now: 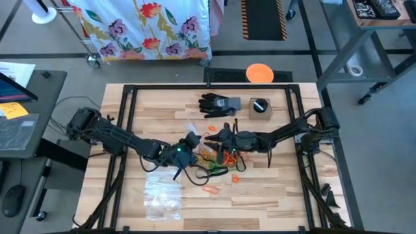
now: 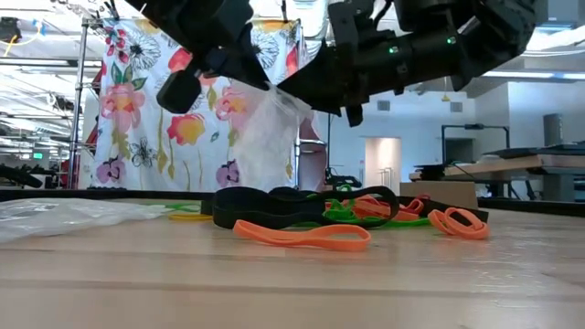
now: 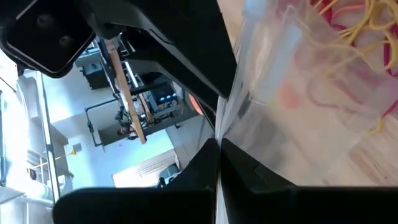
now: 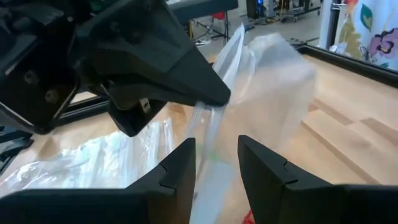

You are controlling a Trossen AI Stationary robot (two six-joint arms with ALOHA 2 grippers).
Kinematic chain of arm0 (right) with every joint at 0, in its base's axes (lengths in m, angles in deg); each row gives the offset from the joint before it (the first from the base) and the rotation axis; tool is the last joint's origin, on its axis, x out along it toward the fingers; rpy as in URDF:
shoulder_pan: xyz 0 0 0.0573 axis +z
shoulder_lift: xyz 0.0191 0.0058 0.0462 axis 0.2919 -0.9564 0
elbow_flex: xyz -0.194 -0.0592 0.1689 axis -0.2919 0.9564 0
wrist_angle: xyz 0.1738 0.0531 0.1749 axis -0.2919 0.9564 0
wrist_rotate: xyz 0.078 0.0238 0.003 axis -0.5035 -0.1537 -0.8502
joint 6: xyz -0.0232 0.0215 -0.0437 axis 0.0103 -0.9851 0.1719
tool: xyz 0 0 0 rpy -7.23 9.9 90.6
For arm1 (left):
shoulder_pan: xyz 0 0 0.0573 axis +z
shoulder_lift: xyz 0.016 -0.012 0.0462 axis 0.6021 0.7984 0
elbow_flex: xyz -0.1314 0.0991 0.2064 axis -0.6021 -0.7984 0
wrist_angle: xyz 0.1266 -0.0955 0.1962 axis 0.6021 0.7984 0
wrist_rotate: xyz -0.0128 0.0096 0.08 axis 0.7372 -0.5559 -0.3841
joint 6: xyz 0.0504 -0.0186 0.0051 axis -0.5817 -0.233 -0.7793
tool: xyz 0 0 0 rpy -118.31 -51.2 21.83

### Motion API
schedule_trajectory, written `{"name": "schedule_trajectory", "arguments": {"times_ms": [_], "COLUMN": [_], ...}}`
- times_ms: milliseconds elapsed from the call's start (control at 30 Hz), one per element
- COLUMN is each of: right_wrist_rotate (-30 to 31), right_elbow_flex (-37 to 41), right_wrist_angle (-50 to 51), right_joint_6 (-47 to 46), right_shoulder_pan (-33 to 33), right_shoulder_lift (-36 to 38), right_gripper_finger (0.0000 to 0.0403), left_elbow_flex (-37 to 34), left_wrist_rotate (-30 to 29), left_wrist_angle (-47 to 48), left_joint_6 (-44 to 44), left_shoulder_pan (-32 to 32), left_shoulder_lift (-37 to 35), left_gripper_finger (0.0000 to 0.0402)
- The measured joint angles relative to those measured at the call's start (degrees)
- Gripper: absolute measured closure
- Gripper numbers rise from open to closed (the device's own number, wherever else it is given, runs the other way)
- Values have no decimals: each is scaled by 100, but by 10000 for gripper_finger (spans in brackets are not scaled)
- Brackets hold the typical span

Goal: Sort rubber bands
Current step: Open the transparent zip bag

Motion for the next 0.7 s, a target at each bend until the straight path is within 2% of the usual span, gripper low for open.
{"name": "schedule_trajectory", "arguments": {"times_ms": [100, 367, 533, 700], "right_wrist_rotate": [-1, -91, -74, 216], "right_elbow_flex": [0, 0, 4, 4], "right_wrist_angle": [39, 120, 126, 253], "right_joint_6": [0, 130, 186, 200], "right_shoulder_pan": [0, 2, 2, -7], "right_shoulder_lift": [-8, -8, -10, -10], "right_gripper_finger": [306, 395, 400, 401], "left_elbow_flex": [0, 0, 0, 0], "left_wrist_rotate": [2, 342, 425, 164], "left_wrist_angle": [-7, -41, -42, -14], "left_joint_6": [2, 179, 587, 1264], "left_shoulder_pan": [0, 4, 4, -76], "left_shoulder_lift": [0, 0, 0, 0], "left_gripper_finger": [401, 401, 397, 348]}}
